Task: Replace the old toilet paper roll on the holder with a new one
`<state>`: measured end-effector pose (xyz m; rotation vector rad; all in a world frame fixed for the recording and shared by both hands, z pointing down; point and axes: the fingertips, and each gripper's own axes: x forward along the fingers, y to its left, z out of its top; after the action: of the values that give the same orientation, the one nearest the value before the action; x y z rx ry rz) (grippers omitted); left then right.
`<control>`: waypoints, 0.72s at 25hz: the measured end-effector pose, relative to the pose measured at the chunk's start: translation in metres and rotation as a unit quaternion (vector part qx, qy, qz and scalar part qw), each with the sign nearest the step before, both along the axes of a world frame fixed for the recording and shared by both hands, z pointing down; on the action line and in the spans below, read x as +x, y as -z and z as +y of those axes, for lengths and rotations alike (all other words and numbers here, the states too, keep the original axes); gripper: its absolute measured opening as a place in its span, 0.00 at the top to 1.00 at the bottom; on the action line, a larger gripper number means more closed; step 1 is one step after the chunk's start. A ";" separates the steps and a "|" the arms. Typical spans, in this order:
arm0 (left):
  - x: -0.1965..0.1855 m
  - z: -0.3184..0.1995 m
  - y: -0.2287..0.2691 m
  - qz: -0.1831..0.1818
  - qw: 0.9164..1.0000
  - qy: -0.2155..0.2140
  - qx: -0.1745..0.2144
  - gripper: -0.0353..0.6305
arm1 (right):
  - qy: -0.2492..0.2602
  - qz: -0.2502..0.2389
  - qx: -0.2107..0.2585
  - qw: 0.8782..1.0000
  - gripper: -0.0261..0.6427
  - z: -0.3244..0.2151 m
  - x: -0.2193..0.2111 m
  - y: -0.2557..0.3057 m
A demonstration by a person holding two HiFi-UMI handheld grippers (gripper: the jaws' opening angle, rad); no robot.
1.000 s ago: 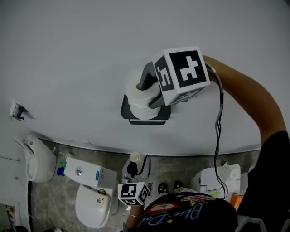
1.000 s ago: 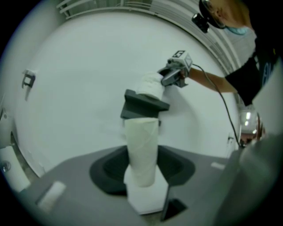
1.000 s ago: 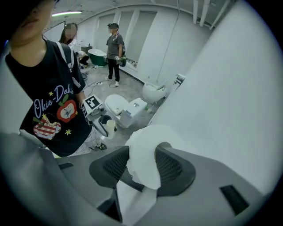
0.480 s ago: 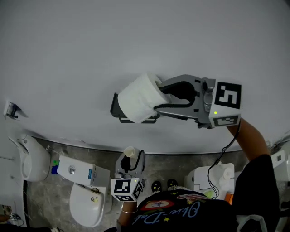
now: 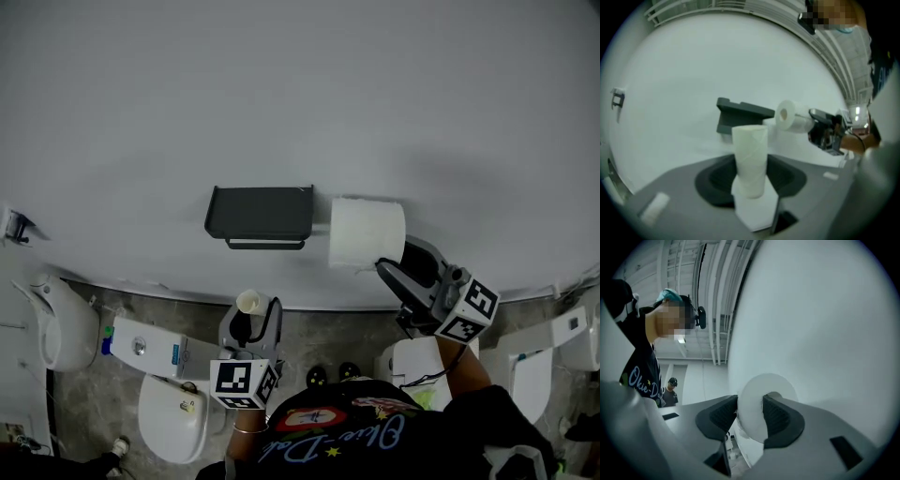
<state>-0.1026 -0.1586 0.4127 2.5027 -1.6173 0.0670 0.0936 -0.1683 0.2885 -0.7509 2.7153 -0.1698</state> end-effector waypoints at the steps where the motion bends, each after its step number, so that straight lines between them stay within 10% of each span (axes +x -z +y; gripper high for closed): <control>1: 0.001 0.000 0.000 -0.003 1.000 0.000 0.000 0.66 | -0.001 0.001 -0.013 1.000 0.70 -0.001 0.000 -0.012; 18: -0.025 0.018 -0.002 -0.009 0.999 0.046 -0.003 0.66 | 0.062 -0.009 -0.090 0.994 0.70 -0.033 -0.075 -0.077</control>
<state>-0.1272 -0.1406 0.4142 2.4262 -1.7325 0.0835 0.0191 -0.2011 0.3651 -0.6236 2.7568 -0.4542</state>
